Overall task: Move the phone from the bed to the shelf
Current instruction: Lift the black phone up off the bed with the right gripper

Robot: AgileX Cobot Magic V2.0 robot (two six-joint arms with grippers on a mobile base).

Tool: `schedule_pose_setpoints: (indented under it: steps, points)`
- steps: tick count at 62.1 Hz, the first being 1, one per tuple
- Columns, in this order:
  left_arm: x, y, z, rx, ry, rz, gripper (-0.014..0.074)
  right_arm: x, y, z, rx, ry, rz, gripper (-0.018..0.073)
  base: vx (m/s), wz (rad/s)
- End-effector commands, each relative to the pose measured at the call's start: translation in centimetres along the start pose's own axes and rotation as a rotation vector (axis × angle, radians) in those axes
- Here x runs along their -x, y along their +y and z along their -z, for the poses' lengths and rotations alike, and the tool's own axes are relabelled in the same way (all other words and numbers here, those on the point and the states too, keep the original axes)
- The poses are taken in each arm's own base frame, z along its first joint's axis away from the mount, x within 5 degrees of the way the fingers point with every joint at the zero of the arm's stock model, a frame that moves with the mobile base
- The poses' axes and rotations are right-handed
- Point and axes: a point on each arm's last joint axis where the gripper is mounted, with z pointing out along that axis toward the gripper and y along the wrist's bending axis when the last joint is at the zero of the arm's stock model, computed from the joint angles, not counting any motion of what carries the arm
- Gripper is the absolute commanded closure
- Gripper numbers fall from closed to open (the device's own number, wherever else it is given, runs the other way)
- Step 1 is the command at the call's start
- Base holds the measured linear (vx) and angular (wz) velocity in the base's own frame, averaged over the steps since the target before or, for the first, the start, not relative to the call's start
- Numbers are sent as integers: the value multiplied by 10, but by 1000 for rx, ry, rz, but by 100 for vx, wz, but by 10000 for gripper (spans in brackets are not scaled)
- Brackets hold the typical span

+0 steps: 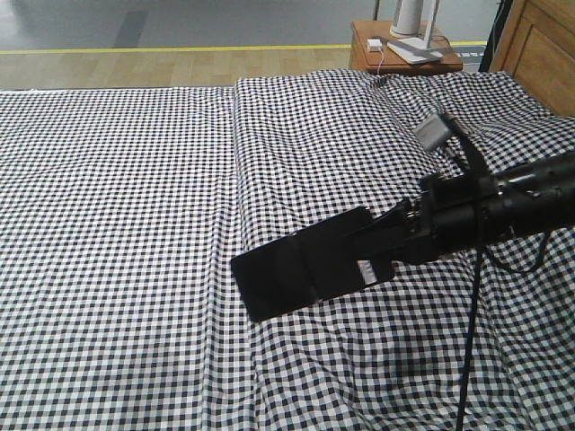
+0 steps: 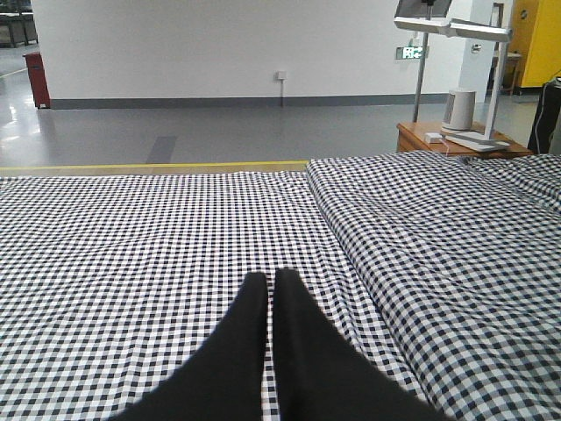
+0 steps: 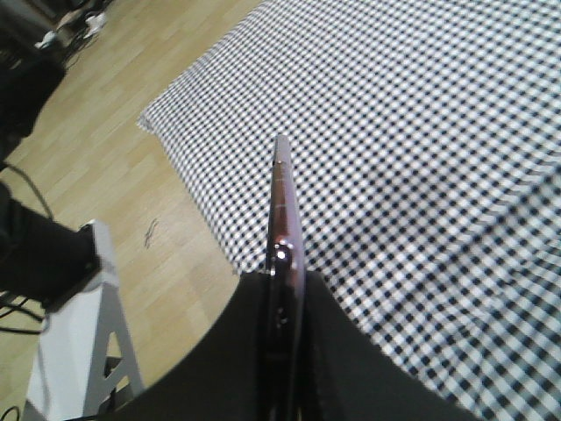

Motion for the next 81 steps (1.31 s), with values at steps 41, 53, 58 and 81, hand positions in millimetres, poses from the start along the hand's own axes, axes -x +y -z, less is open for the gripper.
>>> schedule_pose_setpoints:
  steps: [41, 53, 58, 81]
  points:
    - [14, 2, 3, 10, -107, 14, 595, 15, 45, -12, 186, -17, 81, 561, 0, 0]
    - [14, 2, 3, 10, -107, 14, 595, 15, 45, -12, 186, -18, 81, 561, 0, 0]
    - [14, 2, 3, 10, -107, 14, 595, 15, 45, -12, 186, -18, 81, 561, 0, 0]
    - [14, 2, 3, 10, -107, 14, 595, 15, 45, -12, 186, -18, 81, 561, 0, 1]
